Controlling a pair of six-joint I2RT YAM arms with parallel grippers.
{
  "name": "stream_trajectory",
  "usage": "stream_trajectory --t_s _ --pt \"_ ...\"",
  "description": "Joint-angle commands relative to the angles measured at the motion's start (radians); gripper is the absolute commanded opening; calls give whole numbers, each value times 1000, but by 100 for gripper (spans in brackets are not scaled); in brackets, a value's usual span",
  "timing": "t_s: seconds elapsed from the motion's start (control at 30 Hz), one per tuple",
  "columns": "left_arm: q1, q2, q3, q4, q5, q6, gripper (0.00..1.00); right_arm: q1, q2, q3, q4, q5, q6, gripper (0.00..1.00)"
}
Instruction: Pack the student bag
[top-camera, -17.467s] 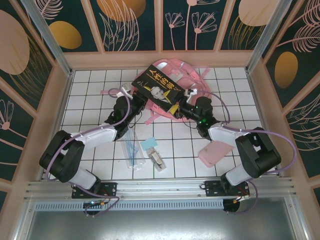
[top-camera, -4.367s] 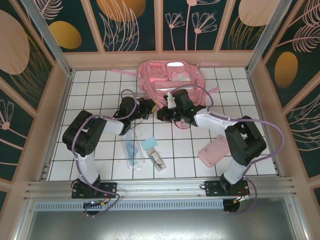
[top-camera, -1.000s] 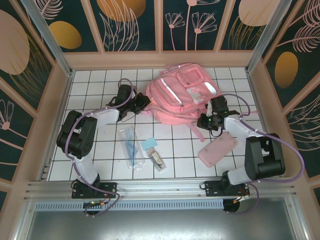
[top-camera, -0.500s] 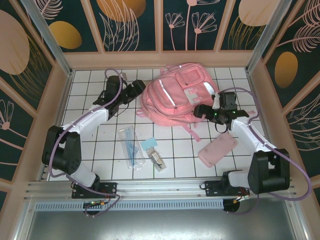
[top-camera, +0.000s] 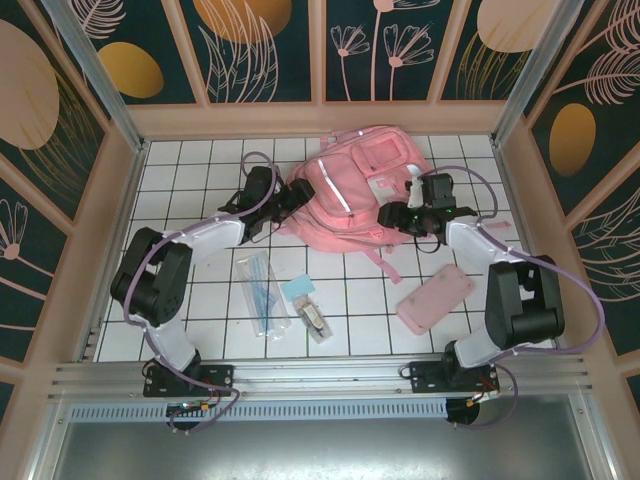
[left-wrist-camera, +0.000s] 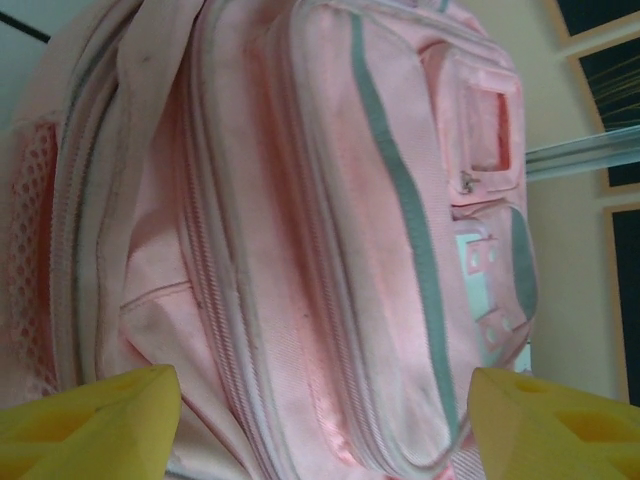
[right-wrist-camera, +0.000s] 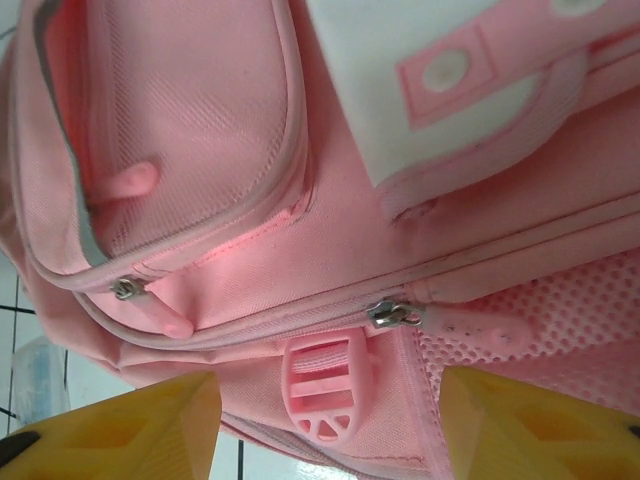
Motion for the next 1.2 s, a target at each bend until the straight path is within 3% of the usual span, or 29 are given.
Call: stream_trajectory --t_s 0.0,0.2,0.4,0.6,0.9,1.1,1.17 --pt "4 52 -6 79 21 -27 76 1 17 14 24 76 -22 60" --pt "14 114 3 68 19 -3 76 1 69 49 -18 190 -137 61" --pt "34 137 6 71 28 -8 75 6 136 44 32 116 -166 70" --pt "38 148 15 62 28 3 75 34 192 66 65 85 -179 71" --pt "55 200 40 93 50 -10 75 111 152 104 74 -90 -129 68" --pt "92 237 90 66 27 47 75 123 59 49 206 -370 24 66" --pt "108 256 114 60 24 72 75 143 38 48 214 -387 38 65"
